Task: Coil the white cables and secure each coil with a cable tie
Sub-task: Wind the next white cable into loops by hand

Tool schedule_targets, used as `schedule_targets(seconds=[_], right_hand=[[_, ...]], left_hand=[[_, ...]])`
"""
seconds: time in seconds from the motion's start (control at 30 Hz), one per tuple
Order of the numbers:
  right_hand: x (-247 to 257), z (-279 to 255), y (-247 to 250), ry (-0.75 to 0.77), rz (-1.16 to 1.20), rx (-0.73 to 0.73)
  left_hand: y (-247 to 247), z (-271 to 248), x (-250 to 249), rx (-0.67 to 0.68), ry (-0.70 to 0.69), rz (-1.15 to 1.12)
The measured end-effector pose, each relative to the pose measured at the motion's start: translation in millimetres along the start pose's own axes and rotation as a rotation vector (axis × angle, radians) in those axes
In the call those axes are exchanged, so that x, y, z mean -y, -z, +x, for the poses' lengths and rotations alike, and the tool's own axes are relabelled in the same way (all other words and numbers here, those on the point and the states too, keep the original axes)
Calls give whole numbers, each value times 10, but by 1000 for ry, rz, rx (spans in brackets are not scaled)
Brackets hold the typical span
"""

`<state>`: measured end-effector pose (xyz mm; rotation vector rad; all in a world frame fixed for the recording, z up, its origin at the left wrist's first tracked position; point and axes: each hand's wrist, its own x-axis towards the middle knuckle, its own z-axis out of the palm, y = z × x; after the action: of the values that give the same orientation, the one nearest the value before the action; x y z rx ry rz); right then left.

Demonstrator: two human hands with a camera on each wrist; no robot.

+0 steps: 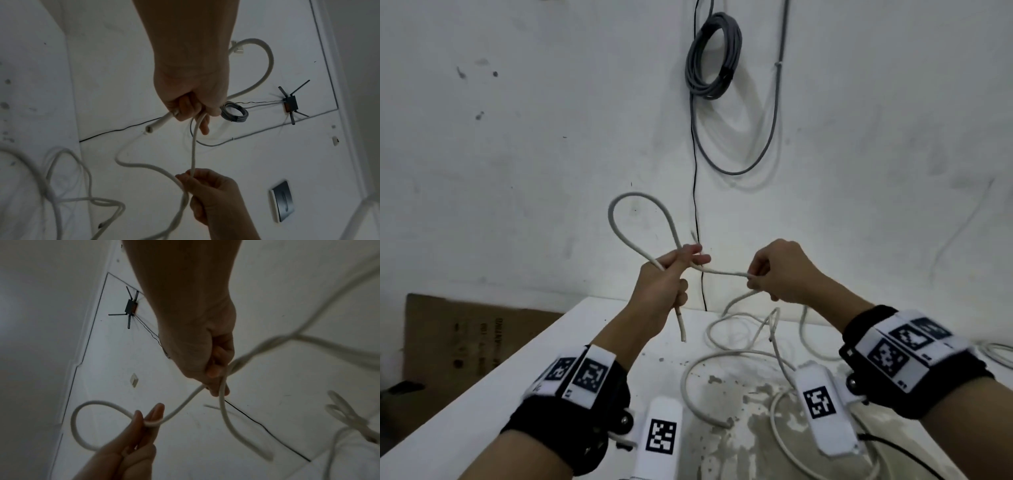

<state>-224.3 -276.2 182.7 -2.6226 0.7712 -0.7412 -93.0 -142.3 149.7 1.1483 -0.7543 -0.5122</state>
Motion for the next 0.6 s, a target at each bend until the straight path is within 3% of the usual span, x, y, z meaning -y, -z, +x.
schedule_targets(seconds=[0.1,0.27,0.33,0.43,0.53,0.6], right_hand=[[-77,-52,-22,-25,-106,-26],[-161,-144,-96,-55,-69,43],[-205,-141,-99,-88,-65,-46],[-369,-106,-64,-172,-82,-192],[-635,-81,30,-276,-103,-279],[-794,-85,77,-349,-178,-248]], left_hand=[[-49,16,-4,-4,53,73],[-80,50,54,-24,172,193],[-54,57,70,-26,289,223],[47,14,84,82,478,209],[234,-18,87,121,541,137],[361,-21,61,111,559,19]])
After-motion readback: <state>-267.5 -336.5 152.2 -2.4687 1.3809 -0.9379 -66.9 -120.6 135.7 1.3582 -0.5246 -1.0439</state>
